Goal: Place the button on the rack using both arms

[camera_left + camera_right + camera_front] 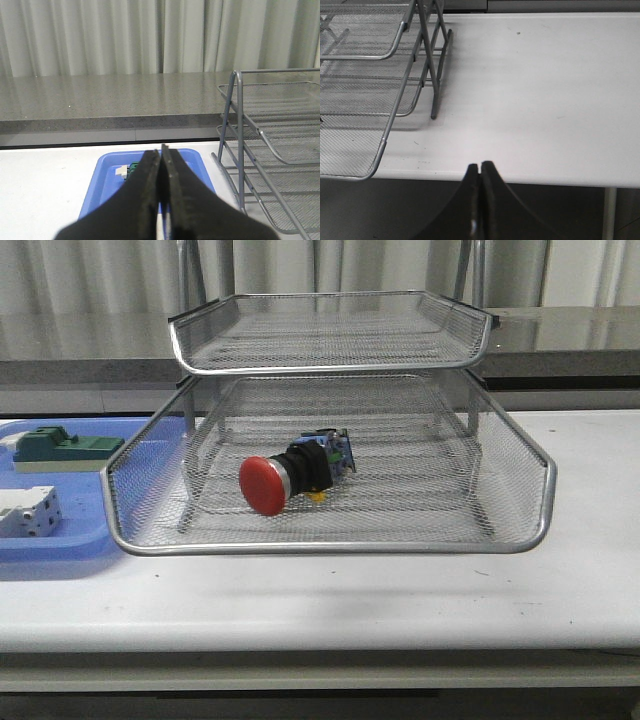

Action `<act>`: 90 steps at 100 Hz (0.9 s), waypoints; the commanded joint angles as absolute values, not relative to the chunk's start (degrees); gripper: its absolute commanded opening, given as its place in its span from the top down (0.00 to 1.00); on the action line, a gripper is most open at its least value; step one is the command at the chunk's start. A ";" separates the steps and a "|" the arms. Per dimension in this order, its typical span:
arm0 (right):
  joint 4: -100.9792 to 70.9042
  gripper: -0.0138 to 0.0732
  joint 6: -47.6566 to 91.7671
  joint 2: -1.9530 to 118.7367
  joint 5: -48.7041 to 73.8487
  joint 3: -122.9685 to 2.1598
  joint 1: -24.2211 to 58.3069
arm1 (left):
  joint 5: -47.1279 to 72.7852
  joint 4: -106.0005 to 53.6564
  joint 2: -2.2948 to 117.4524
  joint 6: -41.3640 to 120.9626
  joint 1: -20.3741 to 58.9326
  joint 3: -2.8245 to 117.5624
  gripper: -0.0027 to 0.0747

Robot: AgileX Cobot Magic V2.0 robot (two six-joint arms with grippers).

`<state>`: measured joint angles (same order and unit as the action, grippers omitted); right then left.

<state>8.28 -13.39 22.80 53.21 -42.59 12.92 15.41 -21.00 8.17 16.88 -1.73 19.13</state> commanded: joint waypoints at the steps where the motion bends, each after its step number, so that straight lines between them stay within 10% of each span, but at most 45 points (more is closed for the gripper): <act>1: 9.54 0.92 -13.47 23.36 49.05 -44.01 12.78 | 10.73 -22.04 8.74 16.39 -1.97 20.75 0.99; 90: -16.14 0.92 -8.06 54.76 44.63 -44.01 15.81 | 10.73 -22.04 8.74 16.39 -1.97 20.75 0.99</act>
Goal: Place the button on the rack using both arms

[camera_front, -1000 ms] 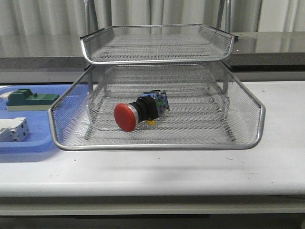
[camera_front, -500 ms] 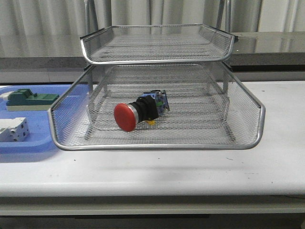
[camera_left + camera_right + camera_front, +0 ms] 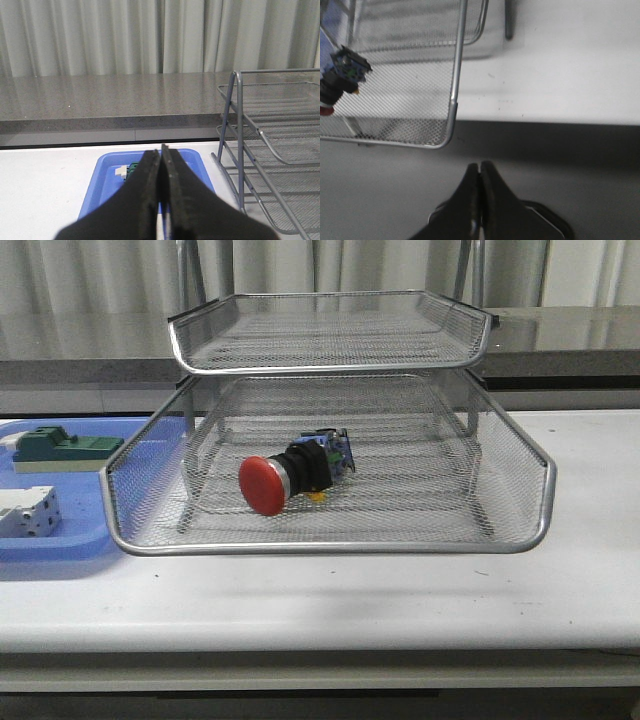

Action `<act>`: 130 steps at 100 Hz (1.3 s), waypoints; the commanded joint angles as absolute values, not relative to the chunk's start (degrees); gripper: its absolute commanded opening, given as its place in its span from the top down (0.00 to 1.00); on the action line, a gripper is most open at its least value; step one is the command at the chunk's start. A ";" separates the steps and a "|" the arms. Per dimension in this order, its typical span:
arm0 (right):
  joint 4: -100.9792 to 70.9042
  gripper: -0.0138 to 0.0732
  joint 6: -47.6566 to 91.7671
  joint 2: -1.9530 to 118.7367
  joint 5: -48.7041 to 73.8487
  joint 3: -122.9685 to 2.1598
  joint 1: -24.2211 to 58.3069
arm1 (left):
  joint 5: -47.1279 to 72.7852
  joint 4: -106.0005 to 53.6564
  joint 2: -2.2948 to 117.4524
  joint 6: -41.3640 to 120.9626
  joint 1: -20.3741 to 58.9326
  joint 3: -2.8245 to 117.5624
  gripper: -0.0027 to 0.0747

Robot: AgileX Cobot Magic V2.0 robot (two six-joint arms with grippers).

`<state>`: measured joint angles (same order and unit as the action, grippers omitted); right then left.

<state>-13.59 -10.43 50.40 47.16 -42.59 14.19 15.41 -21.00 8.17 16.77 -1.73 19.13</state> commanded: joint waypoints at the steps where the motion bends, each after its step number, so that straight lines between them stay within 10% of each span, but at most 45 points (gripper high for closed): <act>1: -16.10 0.92 -7.92 55.54 44.63 -44.01 16.03 | 10.73 -22.04 8.74 16.39 -1.97 20.75 0.99; 54: -16.22 0.92 -7.66 74.25 34.78 -44.01 37.55 | 10.73 -22.04 8.74 16.39 -1.97 20.75 0.99; 130: -15.97 0.91 -7.66 85.71 11.44 -44.11 46.79 | 10.73 -22.04 8.74 16.39 -1.97 20.75 0.99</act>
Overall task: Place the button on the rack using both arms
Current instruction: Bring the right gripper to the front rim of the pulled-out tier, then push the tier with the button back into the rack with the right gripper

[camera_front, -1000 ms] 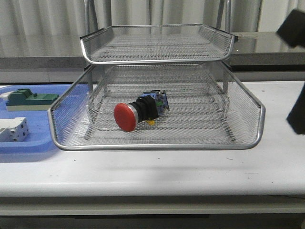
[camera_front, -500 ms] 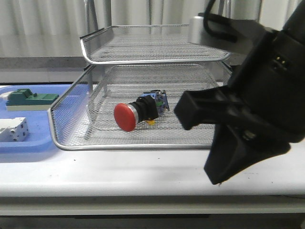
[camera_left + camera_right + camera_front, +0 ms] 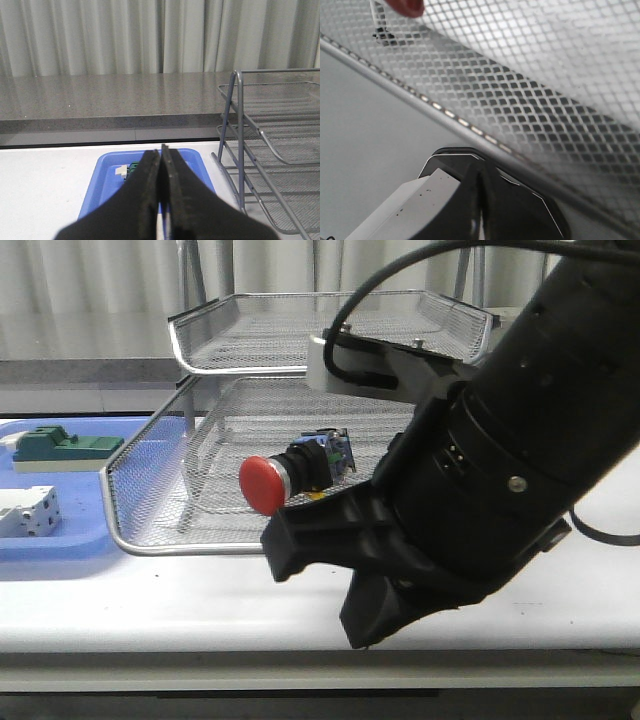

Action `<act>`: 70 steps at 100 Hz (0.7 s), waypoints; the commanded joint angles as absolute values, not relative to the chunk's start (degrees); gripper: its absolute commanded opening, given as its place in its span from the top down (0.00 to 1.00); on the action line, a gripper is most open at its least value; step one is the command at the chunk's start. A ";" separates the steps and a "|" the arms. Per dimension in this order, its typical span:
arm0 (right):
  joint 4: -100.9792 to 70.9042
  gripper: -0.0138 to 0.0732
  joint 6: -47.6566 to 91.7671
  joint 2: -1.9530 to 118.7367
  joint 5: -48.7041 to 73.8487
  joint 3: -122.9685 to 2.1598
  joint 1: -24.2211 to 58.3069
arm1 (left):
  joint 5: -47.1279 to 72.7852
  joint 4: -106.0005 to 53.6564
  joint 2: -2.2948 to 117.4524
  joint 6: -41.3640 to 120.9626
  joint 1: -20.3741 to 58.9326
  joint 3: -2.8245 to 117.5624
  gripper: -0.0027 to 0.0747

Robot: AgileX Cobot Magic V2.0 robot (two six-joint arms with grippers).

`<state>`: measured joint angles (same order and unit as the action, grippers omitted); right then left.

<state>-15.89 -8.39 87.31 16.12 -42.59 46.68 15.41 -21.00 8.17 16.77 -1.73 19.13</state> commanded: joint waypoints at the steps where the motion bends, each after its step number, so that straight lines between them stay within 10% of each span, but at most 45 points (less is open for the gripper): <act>1: -15.98 0.91 -7.66 85.71 11.24 -44.11 46.79 | 10.73 -22.04 8.74 16.39 -1.97 20.75 0.99; 70: -14.26 0.91 -6.87 86.30 0.37 -44.59 36.95 | 10.73 -22.04 8.74 16.39 -1.97 20.75 0.99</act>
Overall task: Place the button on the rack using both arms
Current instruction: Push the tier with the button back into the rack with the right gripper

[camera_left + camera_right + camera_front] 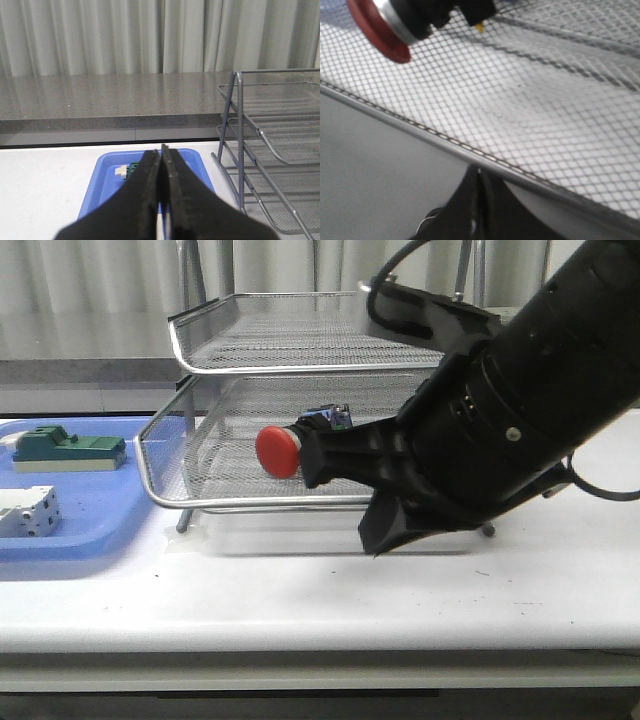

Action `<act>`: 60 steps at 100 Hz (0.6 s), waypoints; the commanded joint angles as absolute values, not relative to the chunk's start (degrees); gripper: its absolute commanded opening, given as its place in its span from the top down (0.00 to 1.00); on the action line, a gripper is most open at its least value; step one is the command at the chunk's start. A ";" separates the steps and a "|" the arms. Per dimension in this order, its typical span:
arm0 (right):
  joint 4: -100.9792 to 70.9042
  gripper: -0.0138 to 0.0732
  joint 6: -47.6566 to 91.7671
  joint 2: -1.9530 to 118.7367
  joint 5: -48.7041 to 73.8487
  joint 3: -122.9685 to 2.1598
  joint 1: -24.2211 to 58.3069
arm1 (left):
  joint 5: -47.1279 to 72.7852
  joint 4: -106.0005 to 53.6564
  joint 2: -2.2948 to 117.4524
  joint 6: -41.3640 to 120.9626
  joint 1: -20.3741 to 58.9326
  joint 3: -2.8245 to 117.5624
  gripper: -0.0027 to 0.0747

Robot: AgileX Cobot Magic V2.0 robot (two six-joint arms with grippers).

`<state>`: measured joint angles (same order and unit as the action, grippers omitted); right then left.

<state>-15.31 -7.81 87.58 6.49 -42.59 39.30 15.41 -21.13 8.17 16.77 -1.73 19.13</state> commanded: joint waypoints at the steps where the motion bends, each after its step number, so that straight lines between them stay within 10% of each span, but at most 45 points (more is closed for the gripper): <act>1: -14.16 0.91 -6.87 86.55 0.37 -44.69 36.77 | 10.73 -22.04 8.74 16.39 -1.97 20.75 0.99; 60: -9.73 0.91 -6.87 94.16 6.50 -58.93 31.76 | 10.73 -22.04 8.74 16.39 -1.97 20.75 0.99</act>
